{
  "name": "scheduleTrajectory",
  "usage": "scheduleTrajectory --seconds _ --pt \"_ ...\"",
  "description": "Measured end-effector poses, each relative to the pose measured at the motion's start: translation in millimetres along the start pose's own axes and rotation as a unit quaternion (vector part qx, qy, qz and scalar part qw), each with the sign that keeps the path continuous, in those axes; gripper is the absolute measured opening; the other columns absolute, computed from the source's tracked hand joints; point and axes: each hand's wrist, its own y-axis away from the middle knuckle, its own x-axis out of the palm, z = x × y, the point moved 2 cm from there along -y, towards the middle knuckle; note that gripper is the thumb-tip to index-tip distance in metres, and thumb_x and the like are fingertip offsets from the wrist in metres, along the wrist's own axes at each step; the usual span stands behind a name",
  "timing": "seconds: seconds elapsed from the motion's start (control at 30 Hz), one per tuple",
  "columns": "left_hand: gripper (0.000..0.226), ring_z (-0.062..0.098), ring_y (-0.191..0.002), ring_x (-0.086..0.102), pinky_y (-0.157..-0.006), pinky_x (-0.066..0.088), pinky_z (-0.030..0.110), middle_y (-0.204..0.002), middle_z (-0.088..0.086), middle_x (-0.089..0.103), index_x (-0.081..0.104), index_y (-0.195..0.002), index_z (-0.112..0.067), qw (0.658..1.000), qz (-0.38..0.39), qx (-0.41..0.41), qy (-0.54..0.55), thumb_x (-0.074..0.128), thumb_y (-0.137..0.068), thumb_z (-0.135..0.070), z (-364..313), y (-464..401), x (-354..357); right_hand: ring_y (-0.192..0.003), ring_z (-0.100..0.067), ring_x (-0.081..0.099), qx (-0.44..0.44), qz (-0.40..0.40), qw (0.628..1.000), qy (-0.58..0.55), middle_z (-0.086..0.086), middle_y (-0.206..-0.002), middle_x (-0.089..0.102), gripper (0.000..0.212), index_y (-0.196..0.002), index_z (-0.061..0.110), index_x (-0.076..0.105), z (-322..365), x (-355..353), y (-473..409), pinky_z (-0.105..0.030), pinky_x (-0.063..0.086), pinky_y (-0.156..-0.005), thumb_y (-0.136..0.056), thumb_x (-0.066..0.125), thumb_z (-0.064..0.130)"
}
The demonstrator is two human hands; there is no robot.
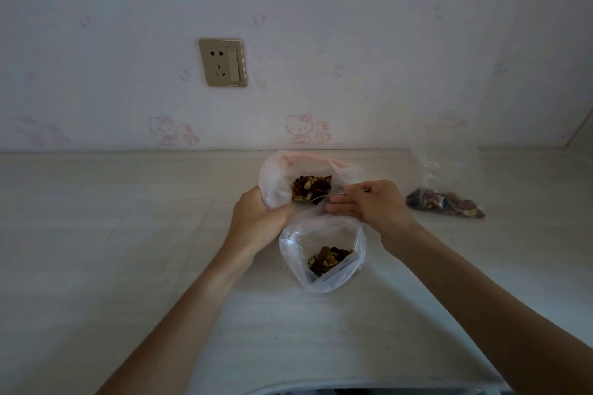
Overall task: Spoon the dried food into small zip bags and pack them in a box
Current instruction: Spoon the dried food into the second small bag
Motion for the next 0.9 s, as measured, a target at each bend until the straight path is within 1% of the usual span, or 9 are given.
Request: scheduleTrajectory --seconds 0.1,0.17,0.27,0.33,0.43,0.53,0.6,0.8,0.9 --pt "0.016 0.022 -0.07 0.074 -0.058 0.053 0.03 -0.072 0.003 0.076 0.073 -0.076 -0.019 1.0 0.0 -0.011 -0.007 0.072 -0.067 -0.032 2.7 -2.8 1.0 -0.079 -0.031 0.079 0.002 -0.015 1.0 -0.007 -0.014 -0.083 0.08 0.022 -0.096 -0.003 0.071 1.4 6.2 -2.4 -0.054 0.062 -0.086 -0.105 0.053 0.007" --pt "0.014 0.029 -0.078 0.074 -0.062 0.054 0.035 -0.078 0.009 0.076 0.072 -0.085 -0.008 1.0 -0.005 -0.016 -0.015 0.072 -0.078 -0.02 6.2 -4.7 0.8 -0.077 -0.032 0.078 0.02 -0.026 0.999 -0.042 -0.018 -0.085 0.079 0.02 -0.103 -0.01 0.068 2.5 7.4 -3.1 -0.046 0.066 -0.073 -0.105 0.053 0.004" --pt "0.013 0.024 -0.073 0.074 -0.062 0.053 0.035 -0.078 0.01 0.075 0.072 -0.086 -0.007 1.0 -0.007 -0.019 -0.016 0.072 -0.078 -0.017 7.6 -4.8 0.6 -0.073 -0.032 0.078 0.034 -0.037 0.996 -0.07 -0.021 -0.088 0.078 0.02 -0.106 -0.013 0.066 5.4 3.7 -3.1 -0.037 0.064 -0.058 -0.104 0.054 0.002" --pt "0.009 0.017 -0.066 0.072 -0.059 0.052 0.031 -0.076 0.006 0.075 0.072 -0.083 -0.01 1.0 -0.007 -0.012 -0.018 0.072 -0.077 -0.017 7.3 -4.4 1.2 -0.072 -0.032 0.078 0.024 -0.038 0.998 -0.052 -0.022 -0.091 0.077 0.019 -0.107 -0.012 0.066 6.9 4.3 -2.9 -0.038 0.065 -0.058 -0.105 0.053 0.003" --pt "0.009 0.018 -0.07 0.075 -0.061 0.057 0.033 -0.076 0.003 0.076 0.073 -0.084 -0.015 1.0 -0.003 -0.007 -0.015 0.075 -0.078 -0.02 7.9 -5.3 2.3 -0.067 -0.029 0.077 -0.005 -0.038 0.999 -0.016 -0.023 -0.093 0.076 0.02 -0.11 -0.01 0.066 8.6 10.6 -2.5 -0.034 0.062 -0.053 -0.105 0.052 0.004" --pt "0.03 0.01 -0.068 0.074 -0.06 0.058 0.026 -0.075 -0.006 0.078 0.074 -0.083 -0.024 1.0 0.007 -0.005 0.0 0.075 -0.062 -0.045 4.8 -2.1 1.7 -0.067 -0.028 0.077 -0.007 -0.037 0.999 -0.024 -0.023 -0.093 0.076 0.019 -0.111 -0.009 0.066 8.2 11.7 -2.2 -0.033 0.062 -0.053 -0.105 0.053 0.004" --pt "0.035 0.009 -0.067 0.073 -0.055 0.054 0.022 -0.074 -0.006 0.077 0.074 -0.083 -0.023 1.0 0.0 -0.01 0.004 0.072 -0.058 -0.047 4.8 -2.4 0.8 -0.074 -0.032 0.078 -0.003 -0.032 0.999 -0.037 -0.02 -0.092 0.078 0.019 -0.112 -0.008 0.066 6.5 7.7 -2.4 -0.038 0.065 -0.06 -0.105 0.054 0.005" --pt "0.013 0.009 -0.071 0.074 -0.064 0.06 0.033 -0.082 -0.008 0.078 0.071 -0.096 -0.027 0.999 -0.042 -0.008 -0.007 0.074 -0.088 -0.037 9.0 -8.1 -1.4 -0.084 -0.029 0.079 -0.006 -0.002 0.998 -0.07 -0.012 -0.093 0.08 0.02 -0.115 -0.003 0.065 2.0 -5.0 4.4 -0.039 0.066 -0.067 -0.106 0.054 0.011" --pt "0.033 0.02 -0.083 0.074 -0.077 0.06 0.043 -0.091 0.002 0.077 0.07 -0.097 -0.021 0.997 -0.069 -0.011 -0.024 0.066 -0.092 -0.053 10.4 -10.1 -4.2 -0.086 -0.029 0.079 -0.014 0.004 0.996 -0.091 -0.013 -0.095 0.08 0.02 -0.118 -0.002 0.062 6.5 -13.0 8.8 -0.035 0.064 -0.064 -0.106 0.054 0.012"
